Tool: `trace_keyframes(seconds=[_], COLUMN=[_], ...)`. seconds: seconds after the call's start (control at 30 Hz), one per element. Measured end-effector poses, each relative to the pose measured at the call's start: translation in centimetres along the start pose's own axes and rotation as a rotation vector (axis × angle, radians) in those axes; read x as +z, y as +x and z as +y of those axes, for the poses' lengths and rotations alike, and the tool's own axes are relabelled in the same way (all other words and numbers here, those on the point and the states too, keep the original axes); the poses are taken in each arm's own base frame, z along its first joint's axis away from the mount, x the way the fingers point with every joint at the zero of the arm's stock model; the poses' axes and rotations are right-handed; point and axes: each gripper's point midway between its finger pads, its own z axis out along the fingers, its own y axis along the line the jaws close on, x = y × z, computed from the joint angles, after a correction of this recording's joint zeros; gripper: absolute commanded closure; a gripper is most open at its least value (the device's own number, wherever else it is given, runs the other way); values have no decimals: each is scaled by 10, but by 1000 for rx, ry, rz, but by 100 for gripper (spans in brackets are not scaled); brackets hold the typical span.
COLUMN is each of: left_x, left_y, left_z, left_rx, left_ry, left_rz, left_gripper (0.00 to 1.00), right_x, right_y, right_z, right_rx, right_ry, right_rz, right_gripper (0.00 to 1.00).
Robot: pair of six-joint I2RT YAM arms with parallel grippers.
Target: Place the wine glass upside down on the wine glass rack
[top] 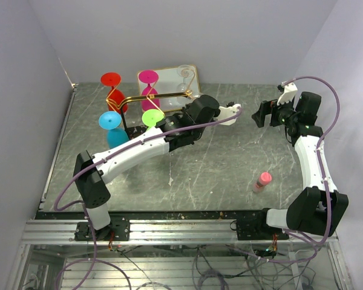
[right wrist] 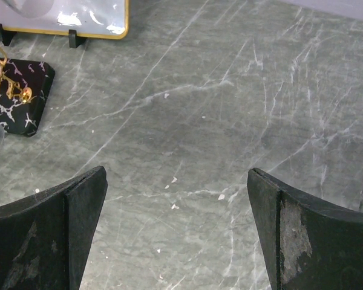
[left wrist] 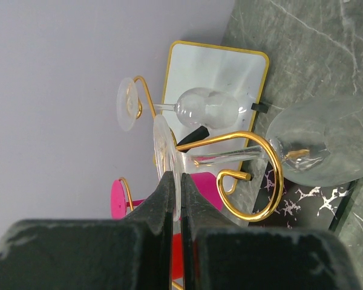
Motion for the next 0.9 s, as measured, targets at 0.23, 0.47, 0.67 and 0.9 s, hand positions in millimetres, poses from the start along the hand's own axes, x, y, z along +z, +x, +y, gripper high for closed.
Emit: trace_keyframes(seconds=[0.23,0.47,0.67,0.9], left_x=[0,-1,-1,-2], left_y=[-4,-10,-12,-12], left_z=[-3,-3,-10,-16], left_rx=[-17,-38,-24,-10], left_ry=[14,28,59,92], left_rz=[-17,-42,-56,-64], left_gripper=[93,93,93,93], right_x=[0,0,0,0], right_y=[0,0,0,0], right_z=[1,1,1,1], right_rx=[0,0,-3,-5], right_ry=[-5,-7,-8,-11], right_rz=[-1,-2,-2,-2], right_gripper=[0,0,0,0])
